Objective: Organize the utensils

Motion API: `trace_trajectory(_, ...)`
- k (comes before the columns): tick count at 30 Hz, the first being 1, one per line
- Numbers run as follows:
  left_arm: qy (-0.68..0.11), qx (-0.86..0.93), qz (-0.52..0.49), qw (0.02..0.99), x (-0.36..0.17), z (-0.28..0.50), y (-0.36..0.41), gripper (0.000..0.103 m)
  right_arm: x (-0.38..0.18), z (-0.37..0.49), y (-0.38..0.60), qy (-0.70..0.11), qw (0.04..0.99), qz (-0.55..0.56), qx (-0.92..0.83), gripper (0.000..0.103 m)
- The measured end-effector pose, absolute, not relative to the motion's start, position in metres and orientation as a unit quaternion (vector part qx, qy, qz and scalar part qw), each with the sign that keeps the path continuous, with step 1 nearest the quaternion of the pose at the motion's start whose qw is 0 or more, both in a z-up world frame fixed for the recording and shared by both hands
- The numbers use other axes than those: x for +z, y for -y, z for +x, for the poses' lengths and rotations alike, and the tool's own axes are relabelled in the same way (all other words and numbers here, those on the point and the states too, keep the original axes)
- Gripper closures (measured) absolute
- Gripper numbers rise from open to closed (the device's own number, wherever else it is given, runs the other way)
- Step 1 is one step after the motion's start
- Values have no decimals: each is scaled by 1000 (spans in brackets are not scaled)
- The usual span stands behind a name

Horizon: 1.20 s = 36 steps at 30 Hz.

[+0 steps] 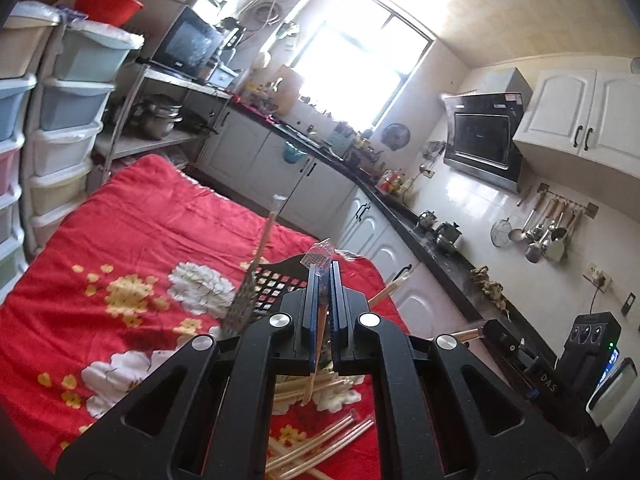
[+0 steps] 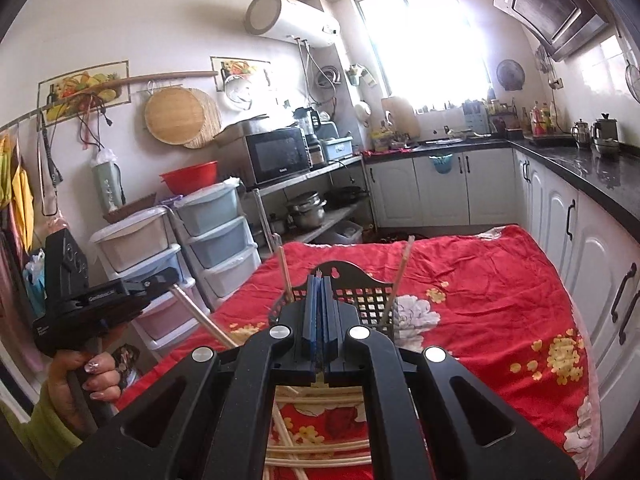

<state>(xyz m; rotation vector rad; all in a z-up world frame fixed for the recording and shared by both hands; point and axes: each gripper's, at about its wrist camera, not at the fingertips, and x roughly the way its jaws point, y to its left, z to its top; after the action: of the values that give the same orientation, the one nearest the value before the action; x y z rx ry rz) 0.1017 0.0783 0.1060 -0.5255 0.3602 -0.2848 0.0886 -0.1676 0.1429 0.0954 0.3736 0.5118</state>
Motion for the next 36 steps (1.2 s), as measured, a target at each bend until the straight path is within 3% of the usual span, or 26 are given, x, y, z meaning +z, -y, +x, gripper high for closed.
trace_trajectory(36,-91,-130,-200,967,188,138,-61,101,201,109,135,-112,951,38,286,101)
